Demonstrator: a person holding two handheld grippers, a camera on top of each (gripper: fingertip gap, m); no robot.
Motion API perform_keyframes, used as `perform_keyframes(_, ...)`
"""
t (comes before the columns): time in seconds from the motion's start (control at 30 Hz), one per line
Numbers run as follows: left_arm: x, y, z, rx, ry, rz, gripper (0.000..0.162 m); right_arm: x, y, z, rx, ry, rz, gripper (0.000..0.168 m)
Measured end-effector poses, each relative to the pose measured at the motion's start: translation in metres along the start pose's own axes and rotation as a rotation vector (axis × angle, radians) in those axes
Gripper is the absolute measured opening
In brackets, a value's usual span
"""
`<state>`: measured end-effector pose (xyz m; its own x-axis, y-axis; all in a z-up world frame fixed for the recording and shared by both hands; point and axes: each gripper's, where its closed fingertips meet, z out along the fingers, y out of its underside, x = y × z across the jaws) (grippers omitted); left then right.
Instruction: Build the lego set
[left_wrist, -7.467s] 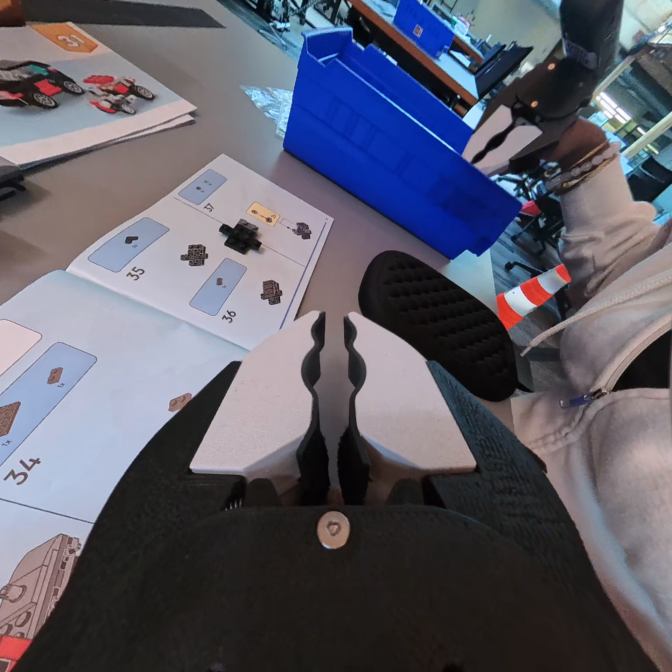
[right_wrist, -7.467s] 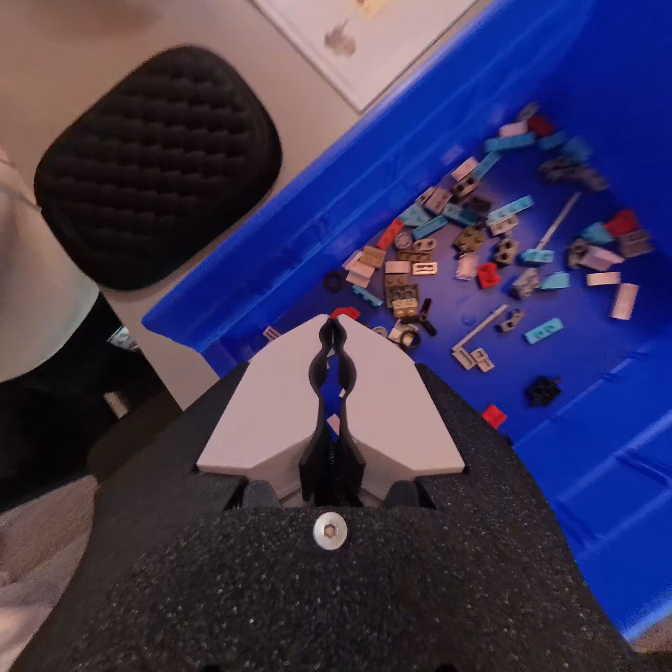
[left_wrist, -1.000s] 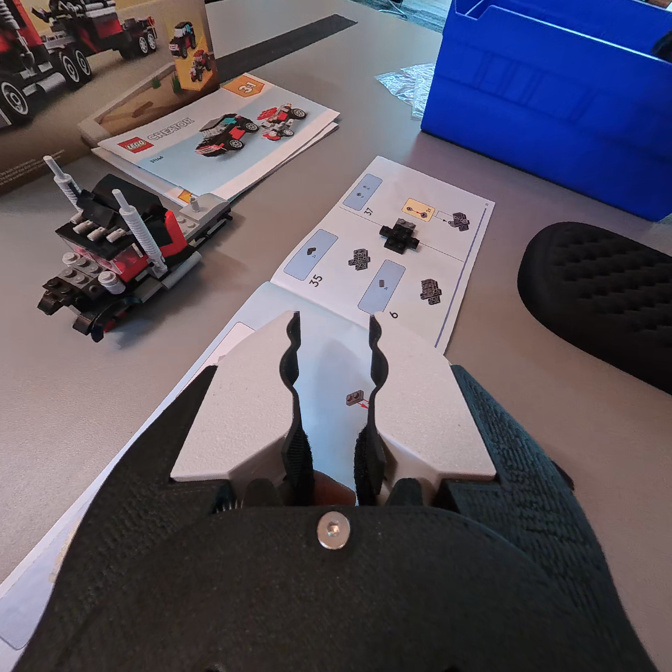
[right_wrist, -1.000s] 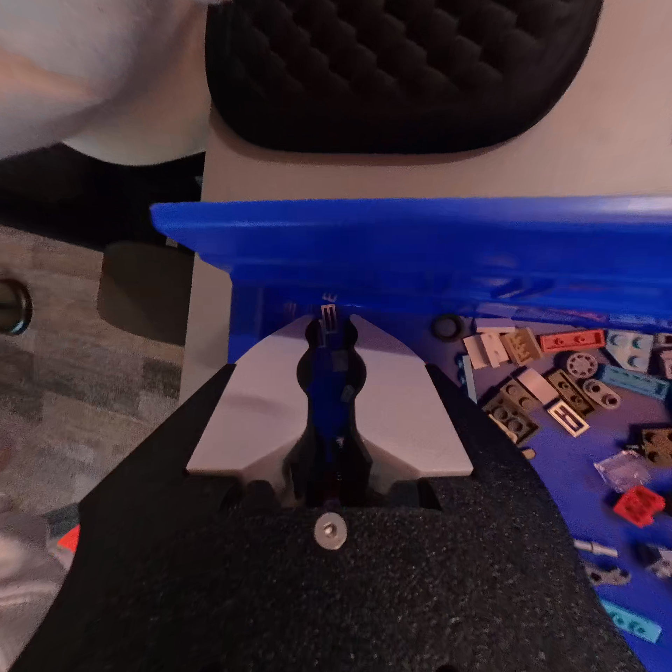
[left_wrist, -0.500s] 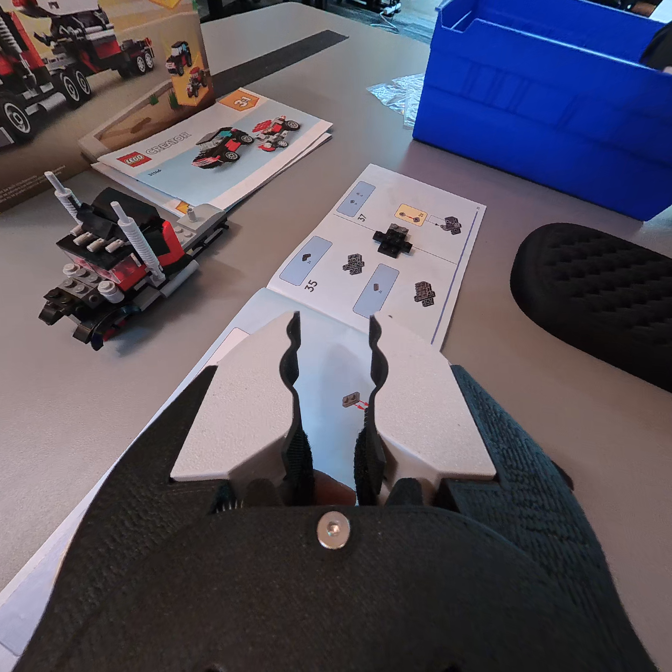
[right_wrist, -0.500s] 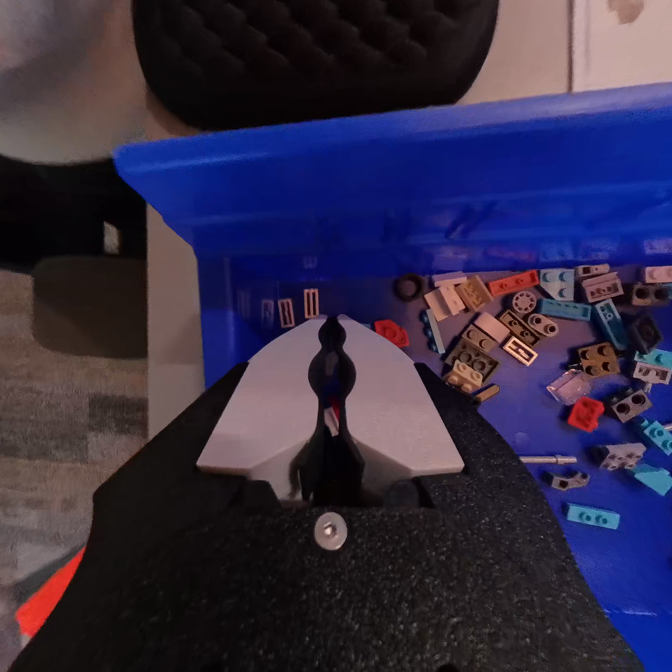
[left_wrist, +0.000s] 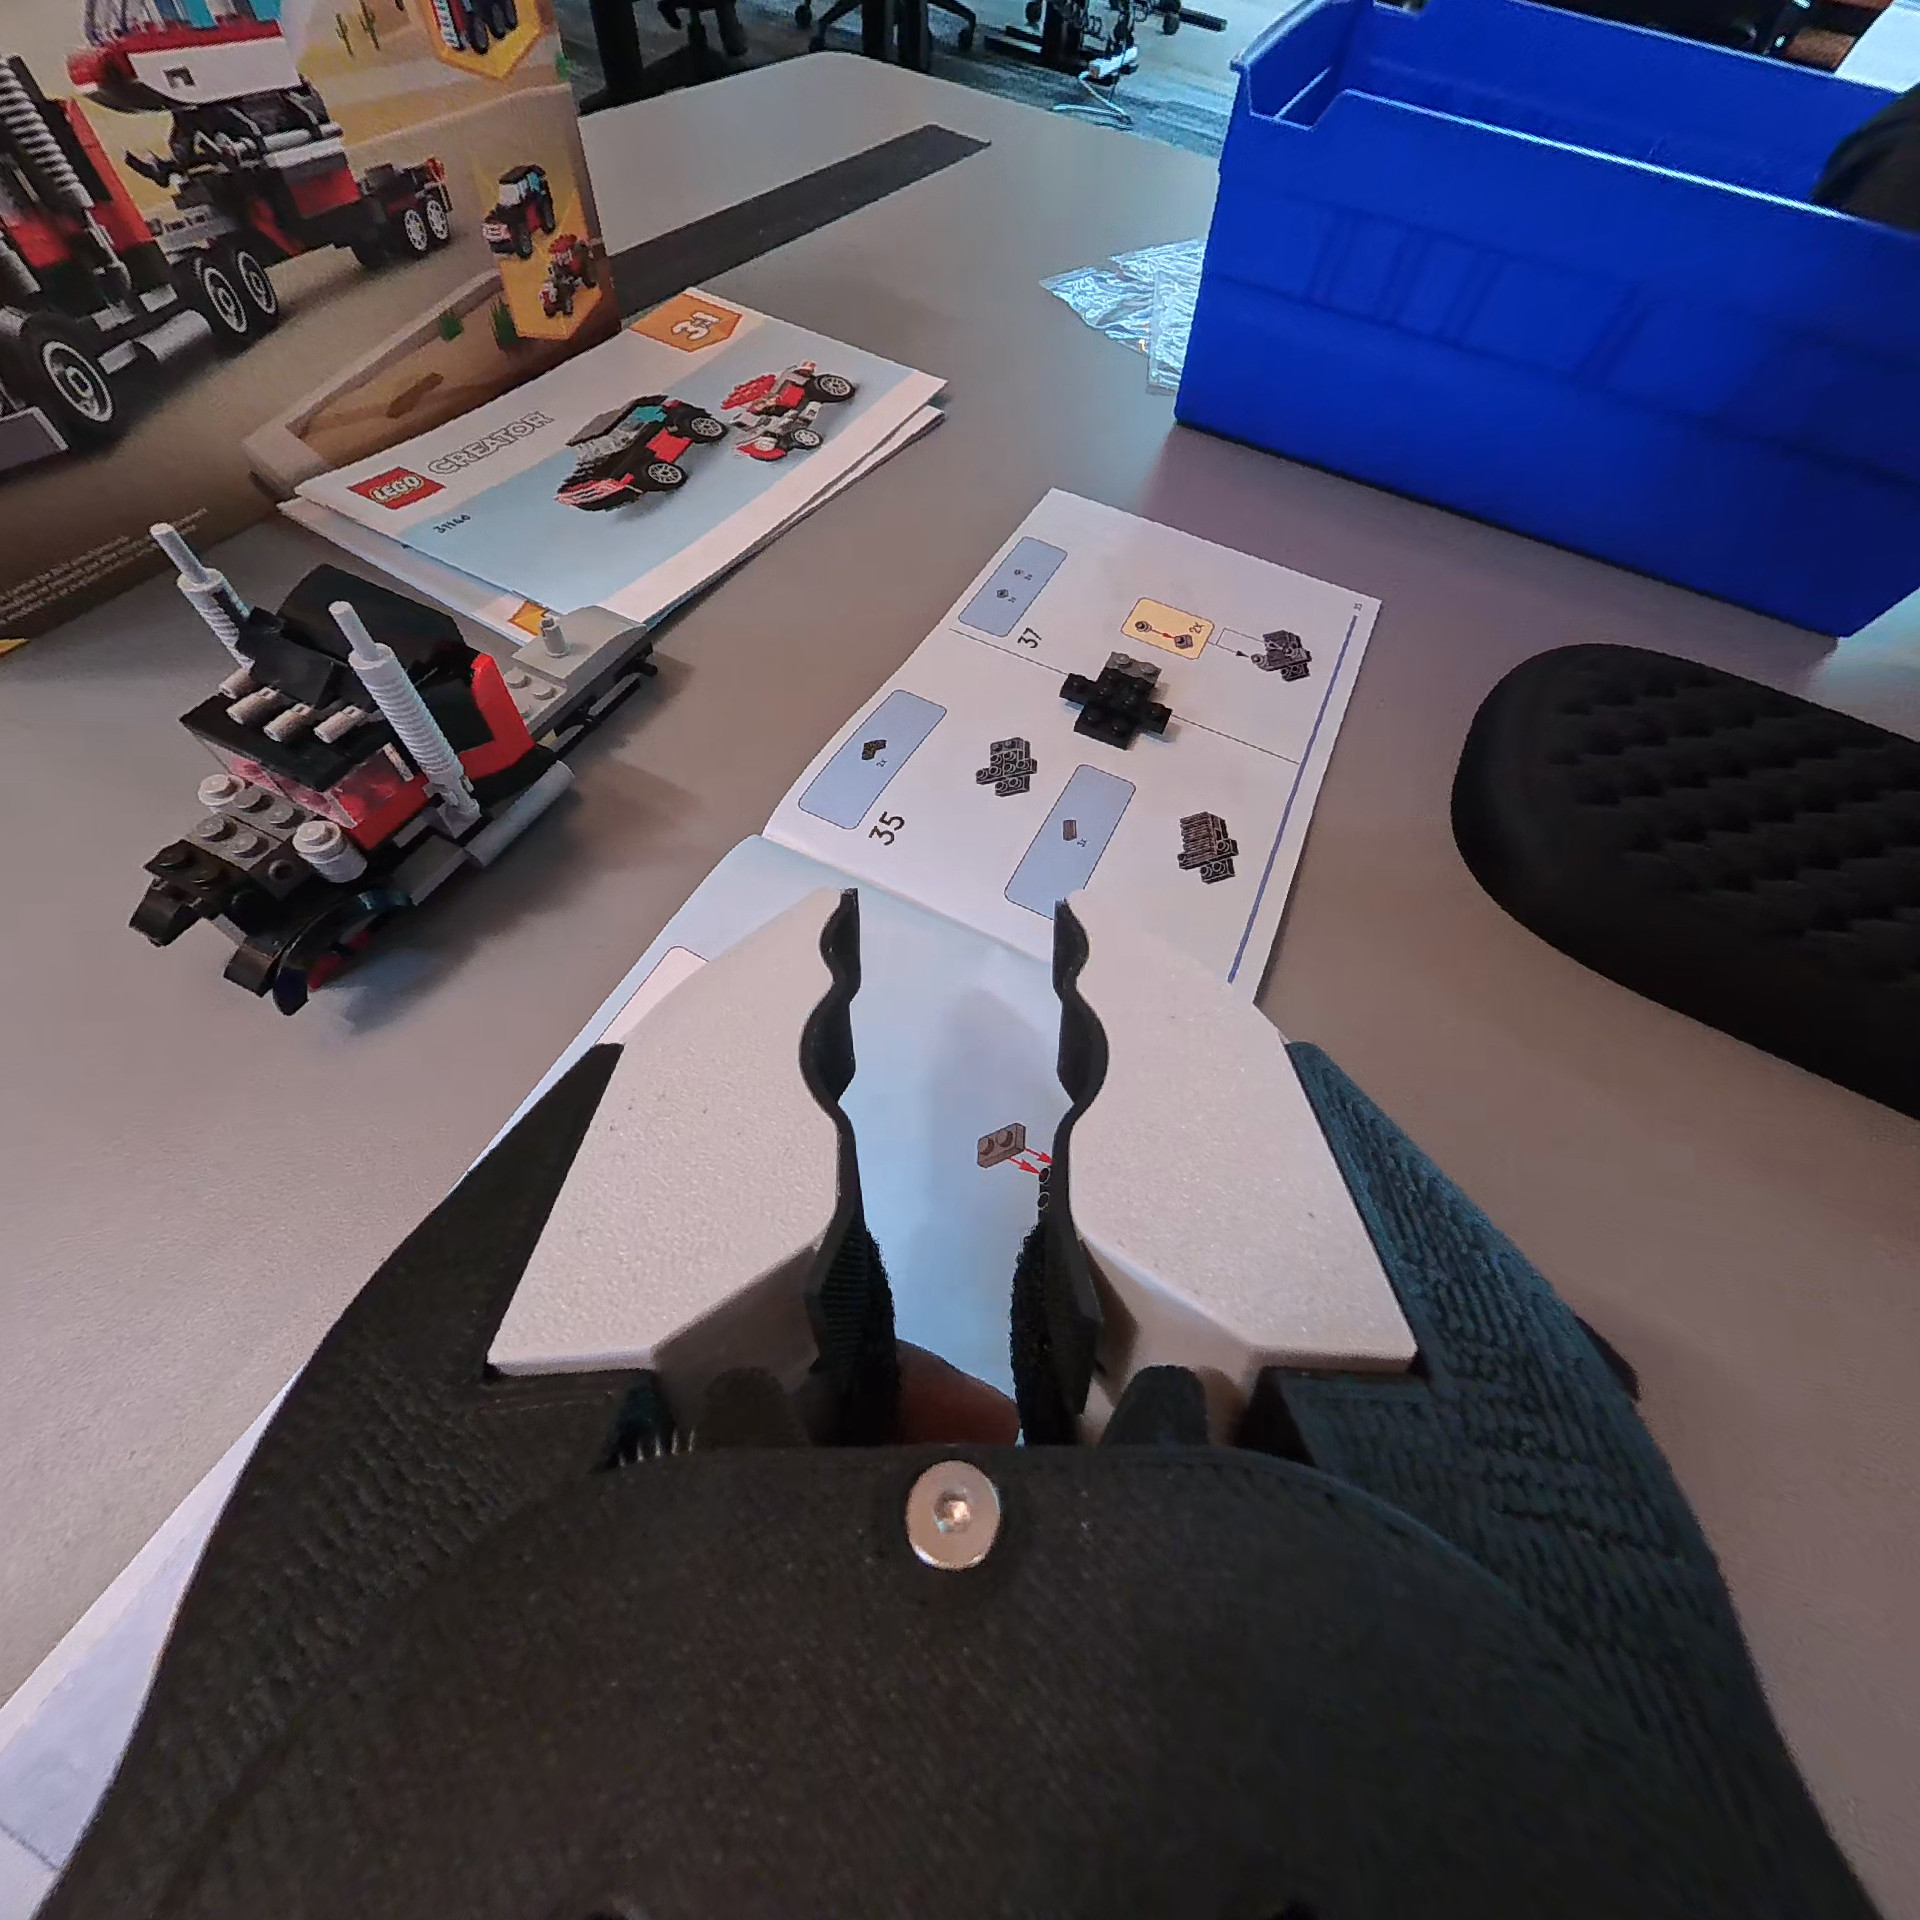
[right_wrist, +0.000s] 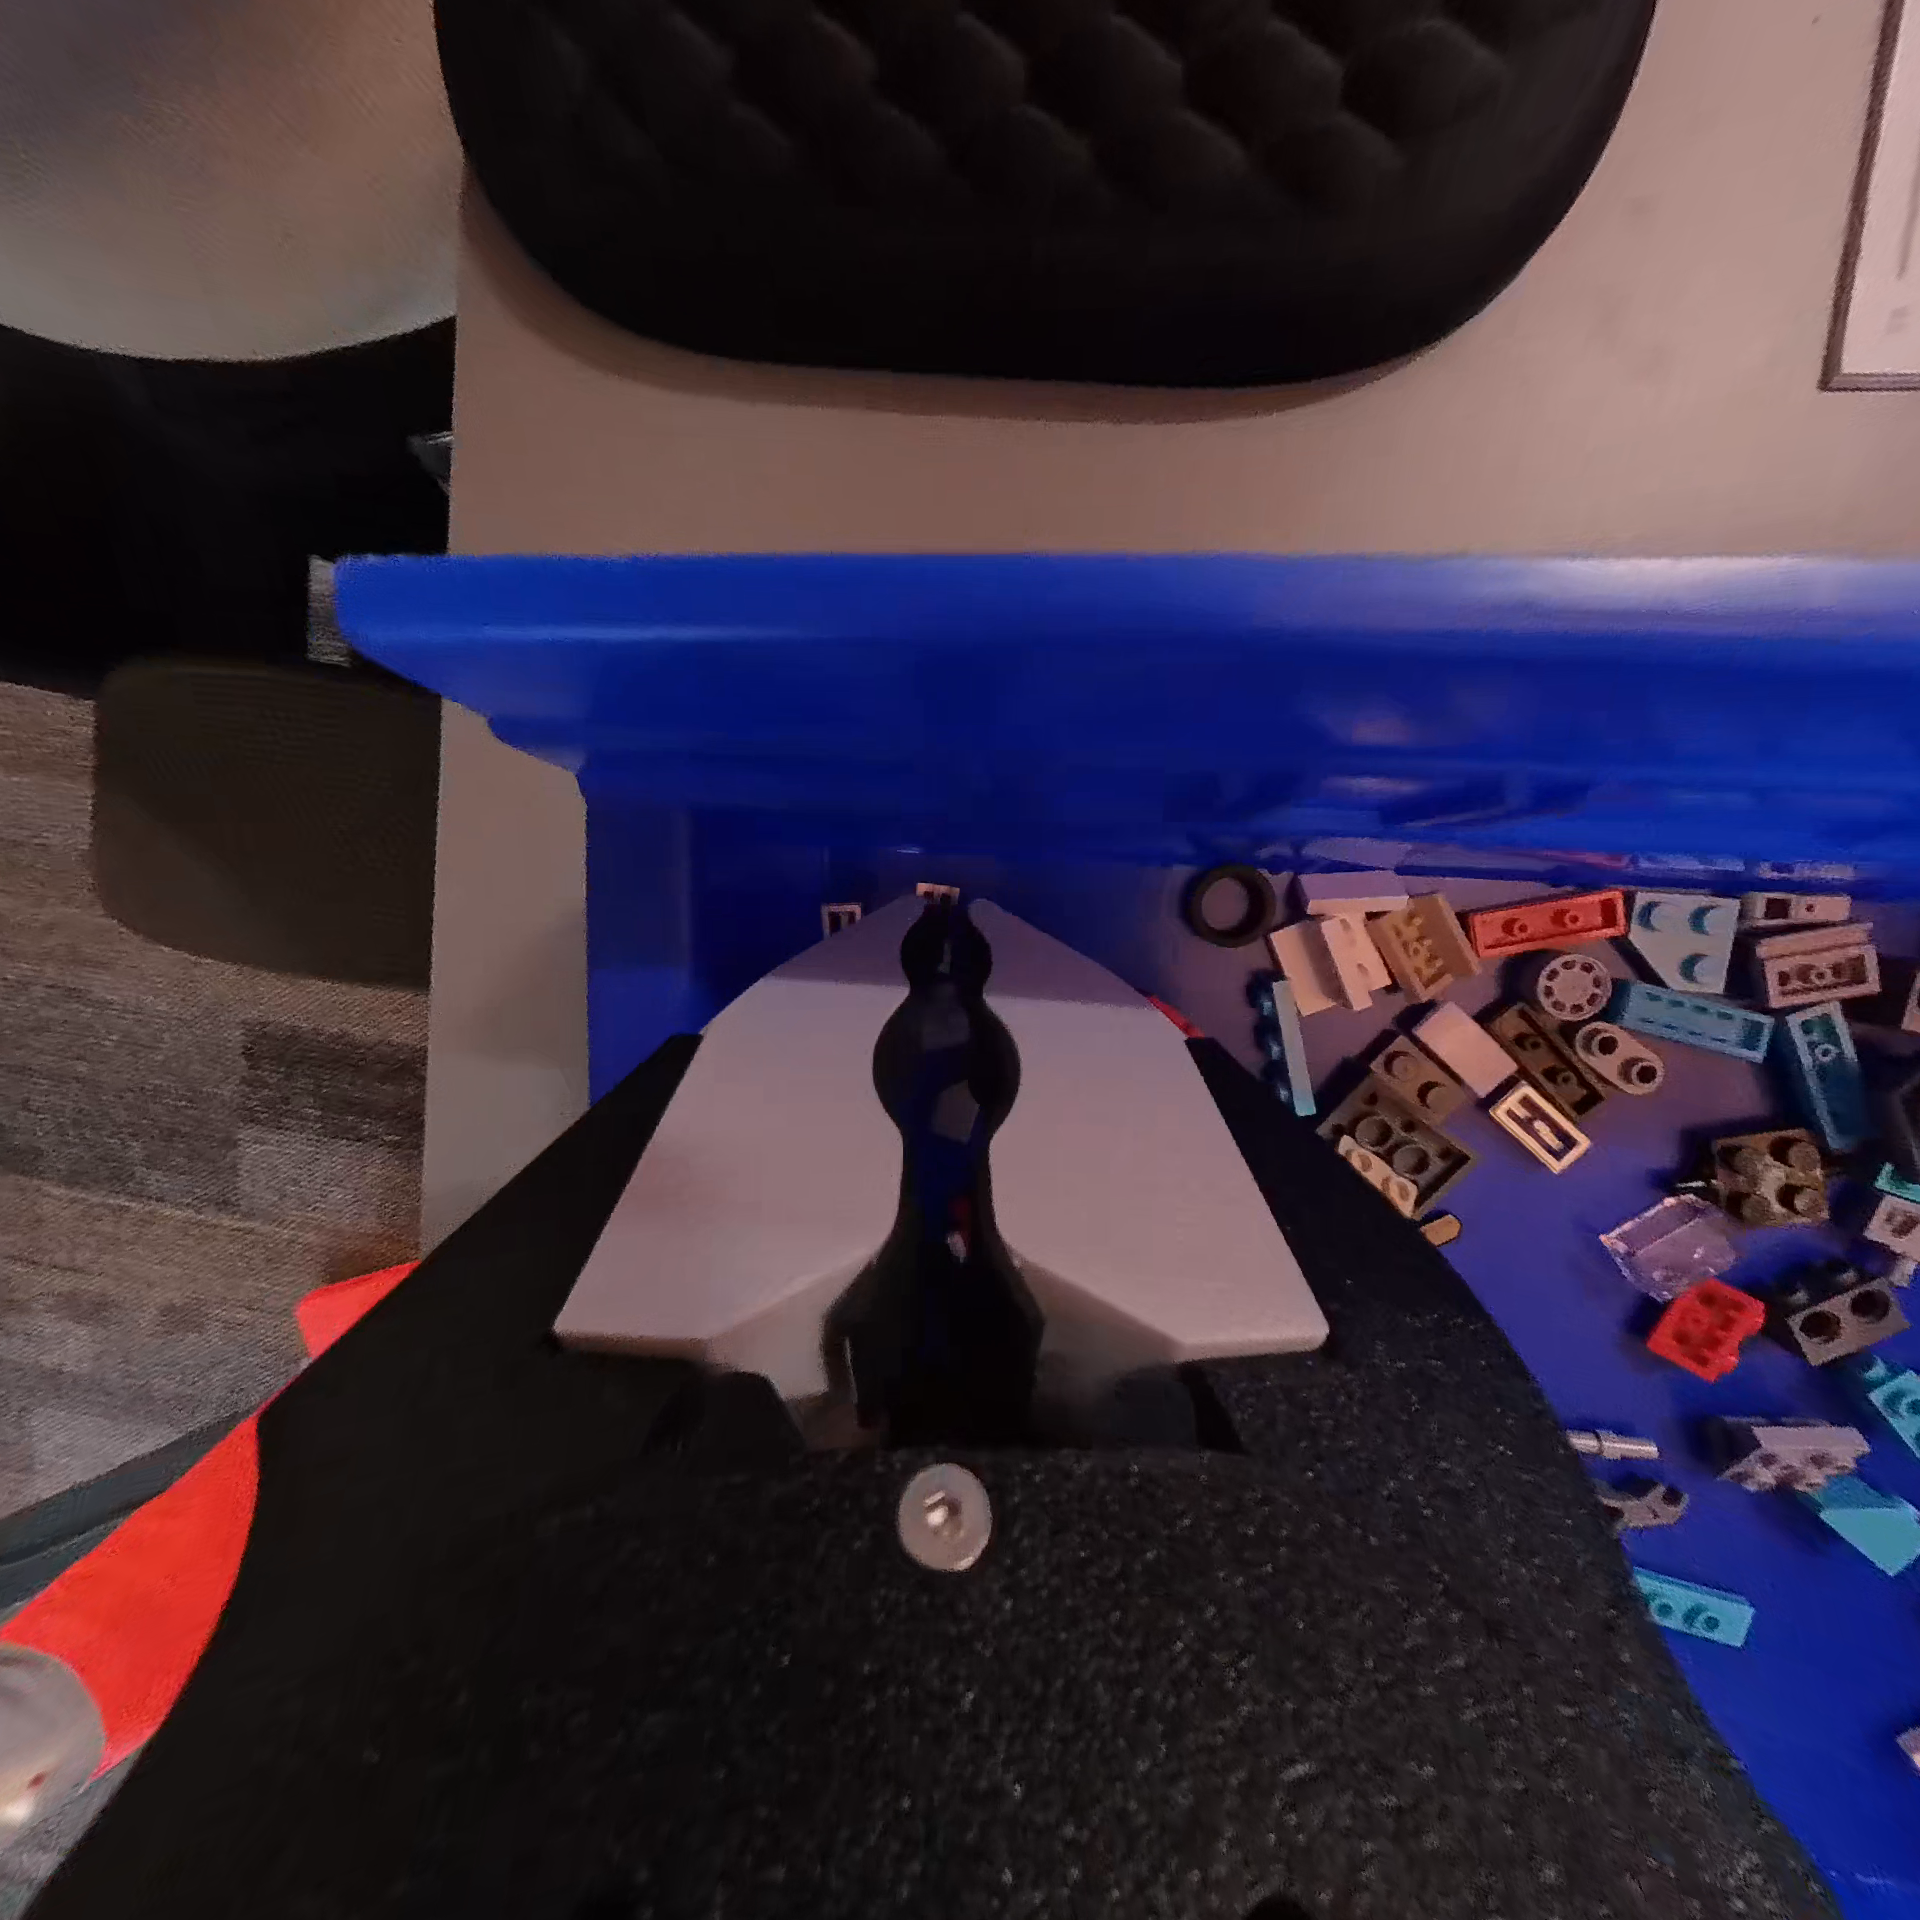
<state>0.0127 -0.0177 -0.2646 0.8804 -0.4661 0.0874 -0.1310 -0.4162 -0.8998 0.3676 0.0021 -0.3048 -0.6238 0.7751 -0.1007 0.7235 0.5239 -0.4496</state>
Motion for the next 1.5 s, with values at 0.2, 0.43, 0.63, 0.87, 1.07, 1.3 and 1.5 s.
perform_keyframes(0.2,0.002,-0.001,-0.001,0.008,0.01,0.013,0.036,0.012,0.012,-0.009,-0.015,0.12,0.051,0.0)
perform_keyframes(0.43,0.004,-0.002,-0.001,0.017,0.017,0.023,0.036,0.016,-0.004,-0.025,0.106,0.16,0.207,0.008)
perform_keyframes(0.63,0.004,-0.003,-0.001,0.022,0.019,0.024,0.036,0.009,0.008,-0.009,-0.011,0.125,0.082,0.025)
perform_keyframes(0.87,0.004,-0.003,-0.002,0.029,0.014,0.023,0.035,0.014,0.012,-0.004,-0.076,0.071,-0.033,0.017)
perform_keyframes(1.07,0.005,-0.004,-0.002,0.036,0.019,0.024,0.035,0.017,0.009,-0.012,-0.041,0.109,0.007,0.016)
perform_keyframes(1.3,0.003,-0.006,-0.002,0.048,0.008,0.012,0.035,0.044,-0.045,-0.097,0.069,0.34,0.003,0.016)
perform_keyframes(1.5,0.007,-0.009,-0.003,0.066,0.018,0.023,0.035,0.104,-0.151,-0.101,0.141,0.383,-0.094,0.016)
